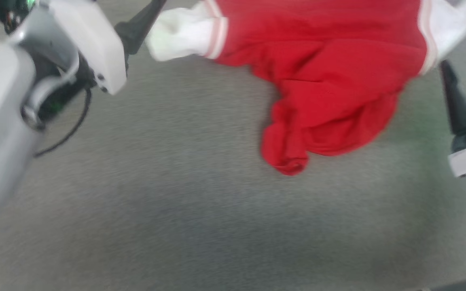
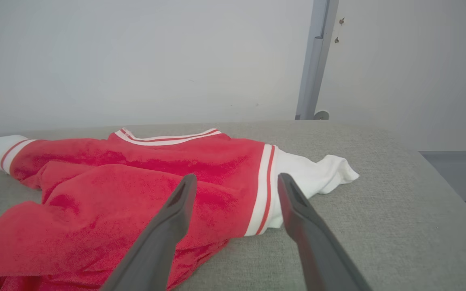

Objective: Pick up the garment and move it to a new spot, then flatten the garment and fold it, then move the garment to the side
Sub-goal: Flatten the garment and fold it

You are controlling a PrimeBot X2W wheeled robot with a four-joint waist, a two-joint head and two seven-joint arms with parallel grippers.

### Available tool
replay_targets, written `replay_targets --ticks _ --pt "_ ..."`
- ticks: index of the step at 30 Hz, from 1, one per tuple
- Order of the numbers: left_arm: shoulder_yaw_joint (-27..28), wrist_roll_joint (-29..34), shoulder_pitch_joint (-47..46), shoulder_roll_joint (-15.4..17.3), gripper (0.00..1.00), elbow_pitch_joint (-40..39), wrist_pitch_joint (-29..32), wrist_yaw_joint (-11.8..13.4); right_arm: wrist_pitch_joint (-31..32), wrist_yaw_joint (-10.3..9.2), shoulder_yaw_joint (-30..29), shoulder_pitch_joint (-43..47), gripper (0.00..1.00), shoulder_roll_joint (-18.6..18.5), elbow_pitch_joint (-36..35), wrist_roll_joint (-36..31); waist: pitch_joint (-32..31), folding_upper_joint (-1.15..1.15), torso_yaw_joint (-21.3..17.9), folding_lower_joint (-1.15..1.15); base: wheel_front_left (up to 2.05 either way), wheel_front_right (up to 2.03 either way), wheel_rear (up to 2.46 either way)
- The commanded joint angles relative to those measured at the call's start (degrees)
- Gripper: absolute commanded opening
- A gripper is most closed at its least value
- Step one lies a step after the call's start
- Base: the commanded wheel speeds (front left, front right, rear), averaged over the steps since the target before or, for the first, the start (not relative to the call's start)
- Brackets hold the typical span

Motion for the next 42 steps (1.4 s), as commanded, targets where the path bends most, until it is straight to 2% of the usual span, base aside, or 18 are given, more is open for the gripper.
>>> replay_targets --ticks 1,3,7,12,18,22,23,24,26,29,33,37,42 --pt "-1.6 -1.4 -1.7 0.3 1.0 1.2 2.4 -0.1 -0.5 -0.04 0.2 0.7 1.0 0.4 -0.5 0.3 1.2 0.0 -3.6 0.0 0.0 0.0 0.0" --pt "-3.8 -5.9 -6.8 0.7 1.0 5.6 9.2 -0.1 -1.0 -0.03 1.5 1.2 1.0 1.5 -1.3 0.4 2.1 0.0 -5.4 0.0 0.0 0.0 0.0" --pt "-9.0 -10.6 -14.4 1.2 1.0 13.8 21.5 -0.1 -2.0 -0.02 4.1 0.5 1.0 3.4 -1.8 0.8 4.2 0.0 -9.5 0.0 0.0 0.0 0.0" --pt "-13.9 -14.3 -19.6 2.4 1.0 21.3 33.0 -0.1 -3.1 -0.02 6.4 -0.5 1.0 4.6 -0.7 0.9 6.0 0.0 -13.1 0.0 0.0 0.0 0.0" --pt "-19.4 -15.3 -21.1 4.0 1.0 24.5 40.0 -0.1 -3.8 -0.02 7.4 -0.3 1.0 4.8 0.4 1.3 6.9 0.0 -14.6 0.0 0.0 0.0 0.0" --pt "-22.1 -19.0 -20.4 4.4 1.0 23.9 45.2 -0.1 -3.3 -0.02 7.9 -1.4 1.0 4.2 0.5 1.8 7.2 0.0 -14.6 0.0 0.0 0.0 0.0" --pt "-22.6 -20.1 -20.6 4.4 0.82 23.5 46.3 -0.1 -3.0 -0.02 8.2 -2.0 1.0 3.7 0.4 1.8 7.4 0.0 -14.5 0.0 0.0 0.0 0.0" --pt "-23.0 -20.7 -20.7 4.5 0.48 23.0 47.0 -0.1 -2.4 -0.02 8.4 -2.7 1.0 3.3 0.3 2.0 7.6 0.0 -14.3 0.0 0.0 0.0 0.0" --pt "-23.9 -20.8 -21.7 4.7 0.0 21.7 47.0 -0.1 -0.9 -0.03 9.1 -4.8 1.0 1.9 0.4 2.4 8.3 0.0 -14.1 0.0 0.0 0.0 0.0" --pt "-24.6 -21.6 -22.7 4.2 0.0 21.1 46.0 -0.1 2.9 -0.03 11.1 -9.3 1.0 -0.6 1.0 3.8 9.2 0.0 -13.4 0.0 0.0 0.0 0.0" --pt "-25.7 -21.8 -24.9 2.9 0.0 20.0 44.6 -0.1 10.8 -0.06 15.8 -17.7 1.0 -6.4 2.9 6.4 11.0 0.0 -11.9 0.0 0.0 0.0 0.0" --pt "-27.2 -22.5 -26.8 1.4 0.0 18.4 43.1 -0.1 19.4 -0.05 20.5 -27.2 1.0 -11.6 6.4 9.8 12.9 0.0 -9.7 0.0 0.0 0.0 0.0" --pt "-29.5 -23.4 -28.8 0.0 0.0 16.4 41.4 -0.1 26.6 -0.05 27.1 -37.7 1.0 -17.0 12.0 12.6 15.4 0.0 -6.7 0.0 0.0 0.0 0.0"
